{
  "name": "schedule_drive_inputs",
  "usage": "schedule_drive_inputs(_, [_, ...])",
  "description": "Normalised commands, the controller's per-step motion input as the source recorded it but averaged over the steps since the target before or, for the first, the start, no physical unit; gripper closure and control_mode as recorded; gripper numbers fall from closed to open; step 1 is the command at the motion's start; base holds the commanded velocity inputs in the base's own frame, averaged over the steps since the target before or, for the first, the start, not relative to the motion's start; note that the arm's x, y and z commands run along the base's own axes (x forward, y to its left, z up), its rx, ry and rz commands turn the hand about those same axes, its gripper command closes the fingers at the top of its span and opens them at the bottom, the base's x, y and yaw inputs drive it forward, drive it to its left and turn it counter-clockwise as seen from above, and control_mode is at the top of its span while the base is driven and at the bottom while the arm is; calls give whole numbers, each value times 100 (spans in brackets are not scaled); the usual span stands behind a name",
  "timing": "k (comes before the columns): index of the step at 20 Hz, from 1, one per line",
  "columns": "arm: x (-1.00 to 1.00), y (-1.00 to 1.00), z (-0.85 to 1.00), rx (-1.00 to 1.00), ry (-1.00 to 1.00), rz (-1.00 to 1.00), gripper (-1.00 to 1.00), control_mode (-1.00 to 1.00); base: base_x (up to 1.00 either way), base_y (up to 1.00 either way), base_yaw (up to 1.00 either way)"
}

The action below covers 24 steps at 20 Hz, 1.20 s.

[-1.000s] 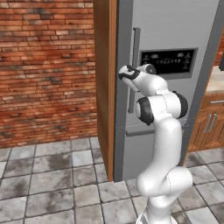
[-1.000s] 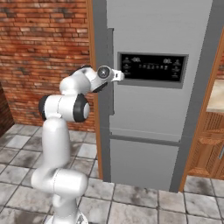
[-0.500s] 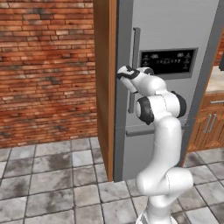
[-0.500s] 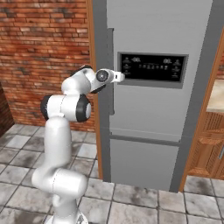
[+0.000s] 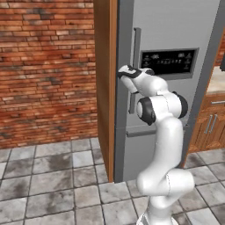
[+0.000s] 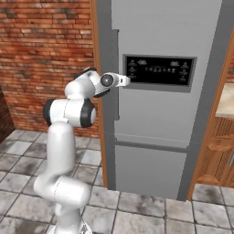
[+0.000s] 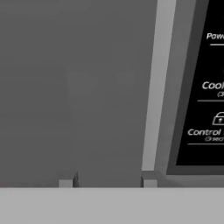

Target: Take the lemon wedge from the fridge and place it on the plate with fish on the dining counter.

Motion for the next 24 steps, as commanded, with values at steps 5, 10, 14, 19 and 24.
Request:
schedule_drive_inputs(5, [-41, -25, 15, 1, -1, -3, 100, -100, 0, 0, 0])
schedule_drive_inputs(10, [-88, -69, 35, 6, -1, -16, 100, -100, 0, 0, 0])
schedule_drive_inputs(14, [-100, -87, 45, 7, -4, -21, 100, -100, 0, 0, 0])
schedule_drive_inputs(19, [-100, -99, 54, 7, -7, -20, 100, -100, 0, 0, 0])
schedule_drive_inputs(24, [-97, -96, 90, 9, -11, -22, -100, -100, 0, 0, 0])
